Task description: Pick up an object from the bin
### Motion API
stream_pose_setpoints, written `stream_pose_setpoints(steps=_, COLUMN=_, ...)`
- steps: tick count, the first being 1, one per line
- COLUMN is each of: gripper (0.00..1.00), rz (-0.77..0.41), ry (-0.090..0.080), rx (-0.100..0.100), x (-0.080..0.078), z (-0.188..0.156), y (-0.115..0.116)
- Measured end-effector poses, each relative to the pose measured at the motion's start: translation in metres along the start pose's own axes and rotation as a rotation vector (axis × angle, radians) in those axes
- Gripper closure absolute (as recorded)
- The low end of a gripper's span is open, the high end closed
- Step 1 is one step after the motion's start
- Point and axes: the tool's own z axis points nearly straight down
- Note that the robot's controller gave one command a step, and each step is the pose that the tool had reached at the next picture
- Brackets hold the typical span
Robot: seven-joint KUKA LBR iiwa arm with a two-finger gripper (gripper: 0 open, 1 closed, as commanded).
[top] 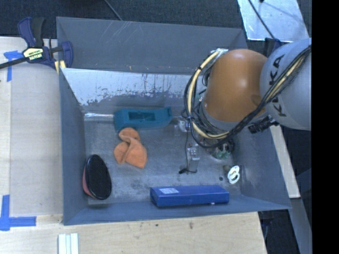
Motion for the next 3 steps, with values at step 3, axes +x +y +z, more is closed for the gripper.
stream_pose_setpoints(steps=3, gripper=0.0, rz=0.068, ry=-0.003, rx=0.0, x=-0.04, z=0.065, y=0.051)
